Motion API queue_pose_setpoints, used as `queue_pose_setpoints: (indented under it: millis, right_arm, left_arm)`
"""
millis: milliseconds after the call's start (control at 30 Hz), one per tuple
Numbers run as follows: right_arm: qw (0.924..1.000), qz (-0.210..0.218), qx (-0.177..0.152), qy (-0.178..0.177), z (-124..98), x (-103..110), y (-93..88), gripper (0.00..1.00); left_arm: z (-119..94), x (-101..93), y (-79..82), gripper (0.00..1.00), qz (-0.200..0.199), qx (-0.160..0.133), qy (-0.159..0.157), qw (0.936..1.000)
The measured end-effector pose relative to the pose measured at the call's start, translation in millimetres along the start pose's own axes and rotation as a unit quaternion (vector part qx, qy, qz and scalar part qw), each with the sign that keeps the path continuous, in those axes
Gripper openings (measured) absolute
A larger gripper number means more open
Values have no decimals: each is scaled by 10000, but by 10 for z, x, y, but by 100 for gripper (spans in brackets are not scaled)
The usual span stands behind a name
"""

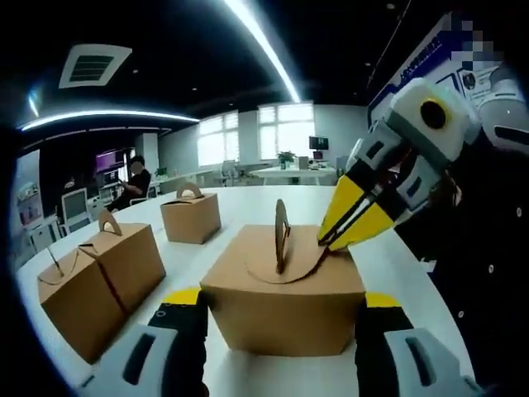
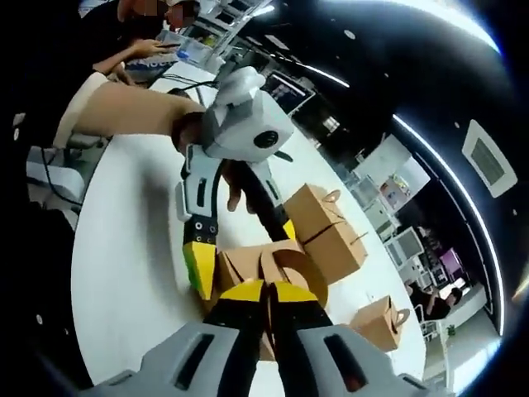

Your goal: Pick up one paper box from the group, open the paper box, and remove the item inside

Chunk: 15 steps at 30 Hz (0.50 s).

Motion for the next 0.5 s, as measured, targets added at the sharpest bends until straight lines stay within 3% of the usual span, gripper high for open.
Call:
queue_pose_setpoints:
  millis: [233, 333, 500]
  right_arm:
    - [10000, -35, 15, -19, 14, 13, -3, 4]
    - [9995, -303, -8, -49, 73, 44, 6, 5]
    - [9992, -378, -79, -91, 142, 35, 56, 5]
  left_arm:
    - [3, -12, -4, 73, 5, 18, 16, 10000]
    - [2, -7, -8, 73, 7, 27, 21, 10000]
    - [2, 37, -19, 73, 17, 19, 21, 10000]
Point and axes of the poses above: the point that each gripper's makers call its tool centre point, and the gripper's own axes: z roughly forward along the fingers, x roughly to its left, y roughly out of its top, the point moved 2 cm from there along -z, roughly backward along the fingers, and after that the axes turned 6 degrees about y, right-handed, at the moved point
